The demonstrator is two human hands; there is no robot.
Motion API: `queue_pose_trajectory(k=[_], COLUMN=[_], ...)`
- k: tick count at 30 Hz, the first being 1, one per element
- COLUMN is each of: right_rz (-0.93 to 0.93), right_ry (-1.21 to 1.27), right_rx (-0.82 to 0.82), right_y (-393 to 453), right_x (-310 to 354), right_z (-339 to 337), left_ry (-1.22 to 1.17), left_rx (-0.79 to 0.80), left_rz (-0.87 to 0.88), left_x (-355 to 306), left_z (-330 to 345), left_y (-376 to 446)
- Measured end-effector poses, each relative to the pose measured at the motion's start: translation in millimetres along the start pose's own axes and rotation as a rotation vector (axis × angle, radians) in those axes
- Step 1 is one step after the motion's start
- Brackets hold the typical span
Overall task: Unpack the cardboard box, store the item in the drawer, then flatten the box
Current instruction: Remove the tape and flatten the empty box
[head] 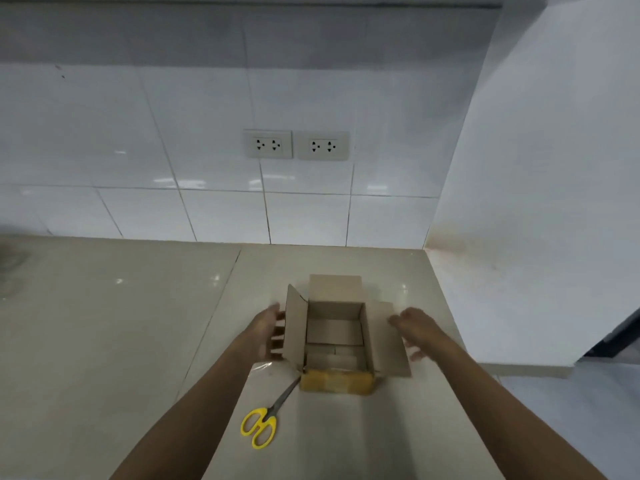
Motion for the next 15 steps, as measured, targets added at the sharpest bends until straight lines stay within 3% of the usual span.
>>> queue_pose_trajectory(k=[2, 7, 11, 15], right_rz=[0.065, 0.226, 0.076, -0.117], right_ry=[0.063, 0.554, 0.533, 0.637], right_rx=[0.034, 0.126, 0.038, 0.061], right_y=[14, 33, 39, 29], right_x=[-16, -24, 0, 32], right_z=[15, 35, 19, 12], left_ry=[0.031, 0.061, -0.052, -0.148], left_rx=[0.069, 0.208, 0.215, 0.123], left_rz=[-0.017, 0.027, 0.105, 0.139], left_x=[4, -8, -30, -46], left_z=[8, 27, 21, 10], left_y=[7, 8, 11, 17])
Point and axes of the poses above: each hand's wrist, its own y-axis towards the middle knuckle, its own z-axis out of the palm, x = y × z, the point moved 10 cm from there along y, towards the middle knuckle, and after that the axes turned 11 degrees about y, right-handed, at the moved point
